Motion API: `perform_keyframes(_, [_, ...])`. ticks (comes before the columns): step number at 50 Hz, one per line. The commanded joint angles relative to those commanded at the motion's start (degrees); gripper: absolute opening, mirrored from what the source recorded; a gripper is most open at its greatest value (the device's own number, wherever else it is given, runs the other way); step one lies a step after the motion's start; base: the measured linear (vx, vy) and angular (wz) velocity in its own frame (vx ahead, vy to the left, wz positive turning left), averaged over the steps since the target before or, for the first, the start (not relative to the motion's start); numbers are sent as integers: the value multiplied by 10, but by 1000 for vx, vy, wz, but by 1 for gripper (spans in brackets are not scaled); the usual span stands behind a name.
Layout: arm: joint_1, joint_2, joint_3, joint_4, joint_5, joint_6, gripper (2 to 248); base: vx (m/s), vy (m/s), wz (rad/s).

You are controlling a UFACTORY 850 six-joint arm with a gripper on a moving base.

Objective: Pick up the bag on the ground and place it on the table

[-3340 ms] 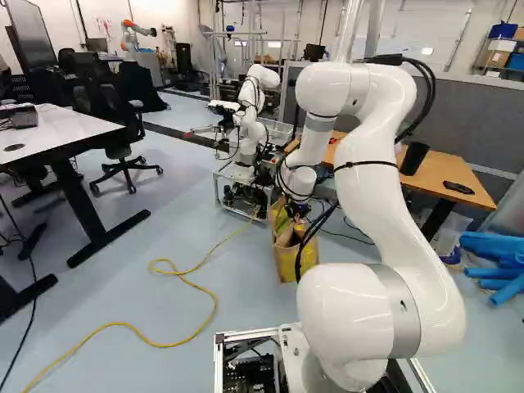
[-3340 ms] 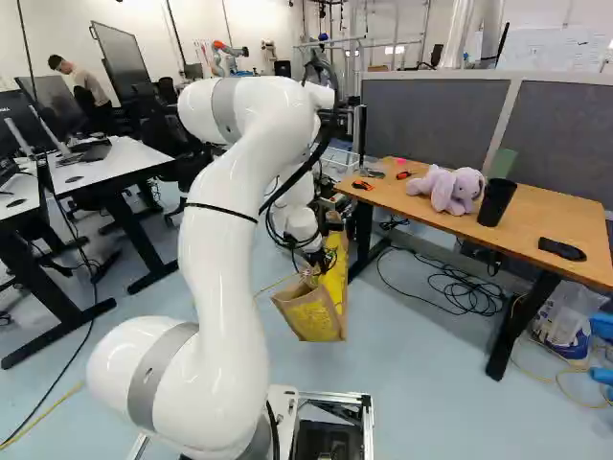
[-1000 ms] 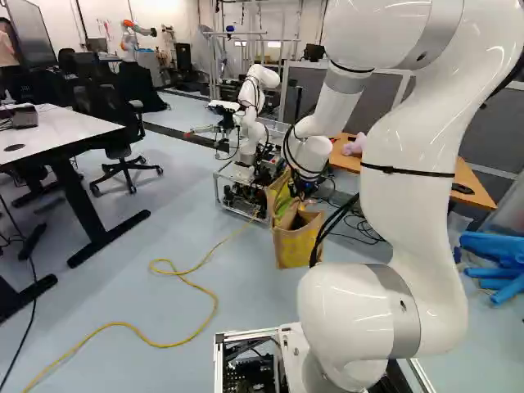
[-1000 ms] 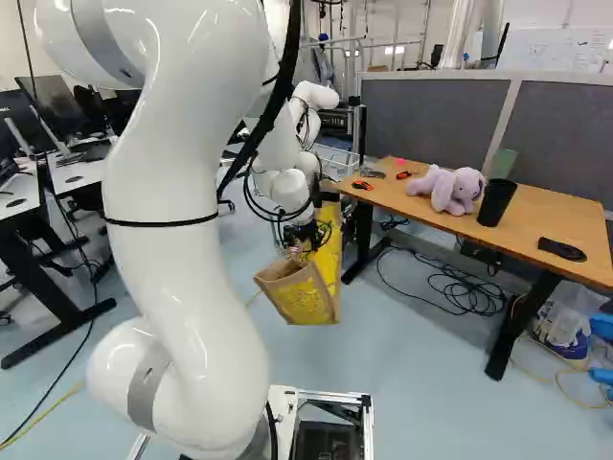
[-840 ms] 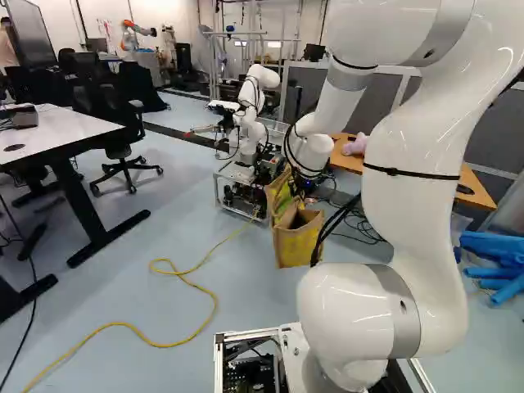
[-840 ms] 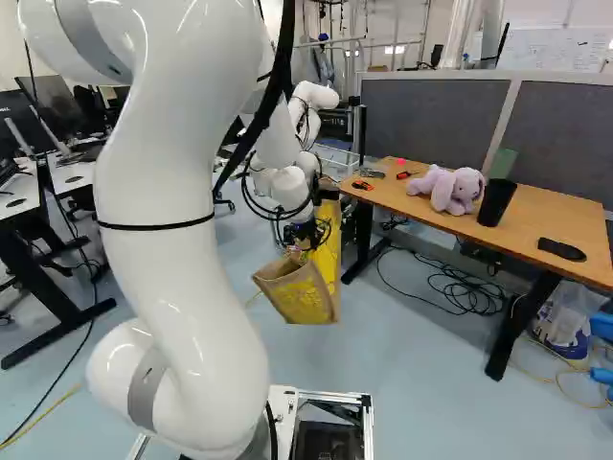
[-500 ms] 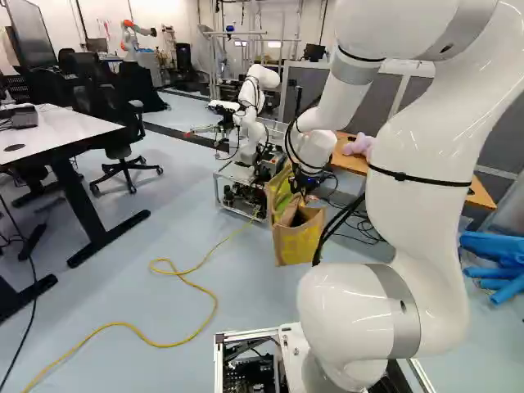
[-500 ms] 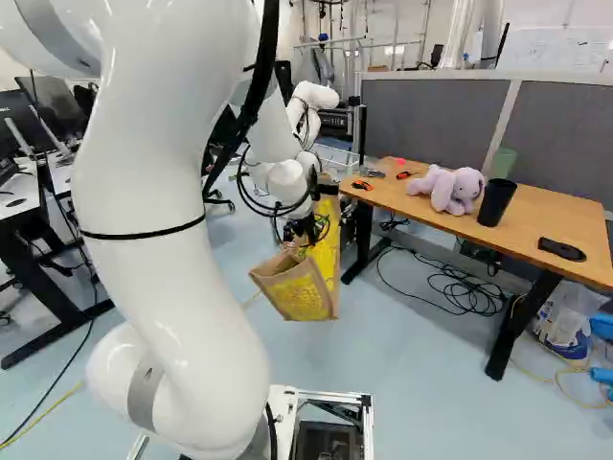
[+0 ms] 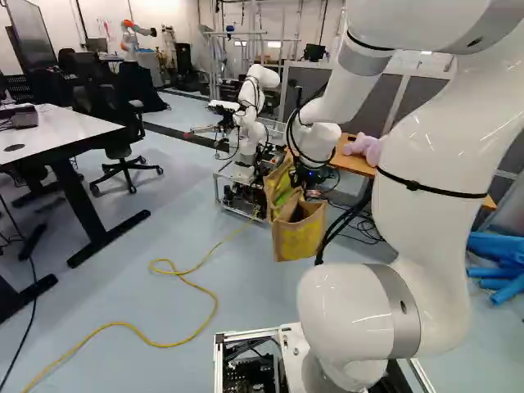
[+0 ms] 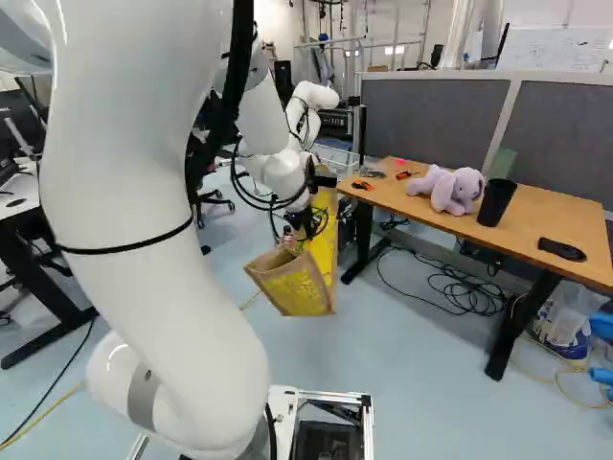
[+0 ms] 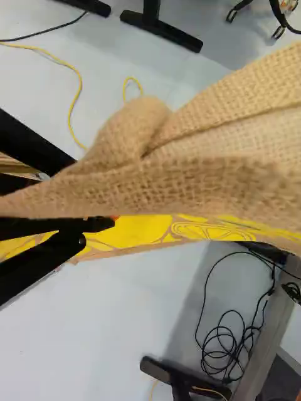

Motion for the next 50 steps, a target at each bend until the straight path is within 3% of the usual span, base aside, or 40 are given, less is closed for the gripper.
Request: perform_keyframes(50, [5, 59, -23, 0, -60, 0, 22, 0, 0, 0])
